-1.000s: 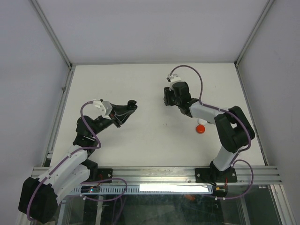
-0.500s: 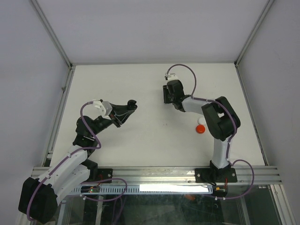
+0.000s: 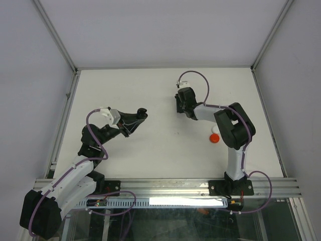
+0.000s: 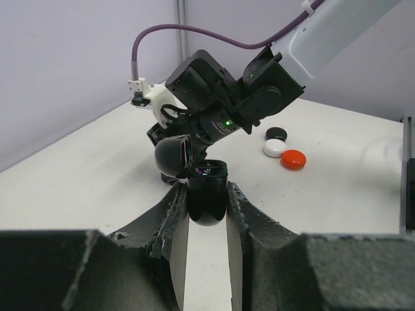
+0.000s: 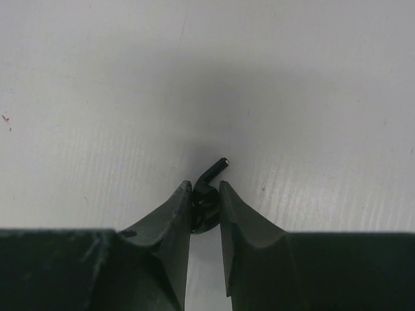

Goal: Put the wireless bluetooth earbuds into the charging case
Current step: Adjust the earbud at the center of the board.

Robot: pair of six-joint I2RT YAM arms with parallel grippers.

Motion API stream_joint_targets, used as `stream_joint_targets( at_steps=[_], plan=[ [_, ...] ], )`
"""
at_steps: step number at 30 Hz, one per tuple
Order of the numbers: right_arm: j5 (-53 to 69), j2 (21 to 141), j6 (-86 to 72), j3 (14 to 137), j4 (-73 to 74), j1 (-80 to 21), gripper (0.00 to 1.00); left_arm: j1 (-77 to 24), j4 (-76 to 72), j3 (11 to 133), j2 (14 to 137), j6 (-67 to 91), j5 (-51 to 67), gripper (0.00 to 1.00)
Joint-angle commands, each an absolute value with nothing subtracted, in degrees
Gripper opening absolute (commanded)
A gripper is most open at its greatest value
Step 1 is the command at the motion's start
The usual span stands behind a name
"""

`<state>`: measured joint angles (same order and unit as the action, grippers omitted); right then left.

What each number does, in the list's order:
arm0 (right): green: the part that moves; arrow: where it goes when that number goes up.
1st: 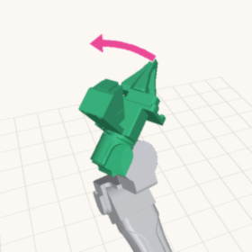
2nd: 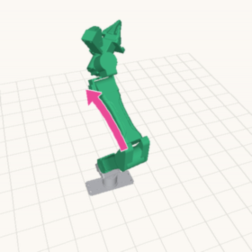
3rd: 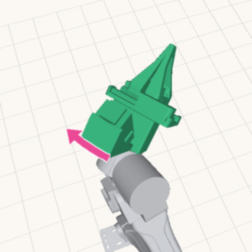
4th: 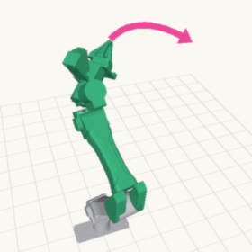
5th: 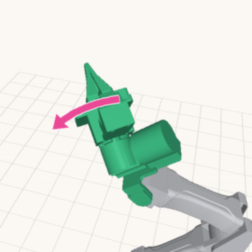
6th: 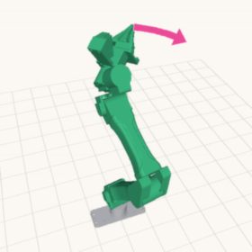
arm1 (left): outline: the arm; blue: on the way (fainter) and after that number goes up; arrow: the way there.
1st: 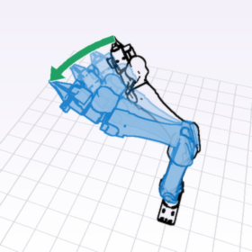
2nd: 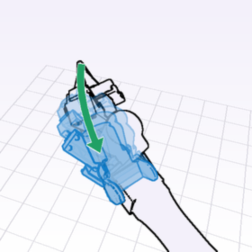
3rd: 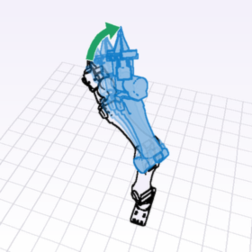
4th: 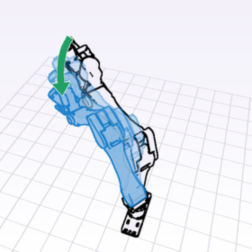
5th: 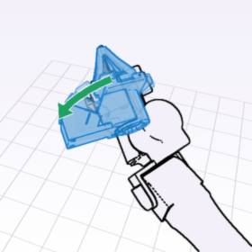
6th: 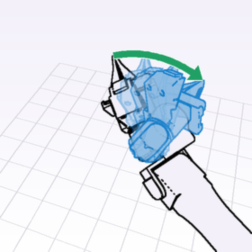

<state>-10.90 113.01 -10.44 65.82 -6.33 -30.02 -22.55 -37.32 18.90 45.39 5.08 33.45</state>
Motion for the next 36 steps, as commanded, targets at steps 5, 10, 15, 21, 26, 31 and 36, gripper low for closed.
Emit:
stream_joint_targets(
  at_steps=[5, 10, 15, 21, 26, 31, 36],
  plan=[
    [-9.7, 105.7, -12.0, 58.6, 3.4, -30.9, 0.25, -22.7, -40.1, 20.0, 44.9, 4.7, 35.9, 0.06],
    [-7.0, 100.9, -12.5, 54.9, 7.4, -32.0, 0.29, -22.7, -40.3, 20.0, 44.8, 5.0, 36.5, 0.06],
    [-4.5, 97.4, -13.7, 52.3, 9.7, -33.1, 0.37, -22.7, -40.3, 20.0, 44.7, 5.3, 36.8, 0.06],
    [-4.2, 94.1, -14.1, 51.3, 12.0, -34.7, 0.44, -22.7, -40.4, 19.9, 44.7, 5.5, 37.3, 0.06],
    [-3.3, 93.1, -13.4, 50.6, 12.4, -35.4, 0.44, -22.7, -40.4, 20.0, 44.6, 5.4, 37.5, 0.06],
    [-4.6, 91.3, -12.3, 51.3, 13.2, -35.7, 0.43, -22.7, -40.4, 20.0, 44.7, 5.5, 37.8, 0.06],
    [-8.4, 88.9, -10.9, 53.2, 13.8, -35.5, 0.41, -22.7, -40.5, 19.9, 44.5, 5.4, 37.9, 0.06]
  ],
)
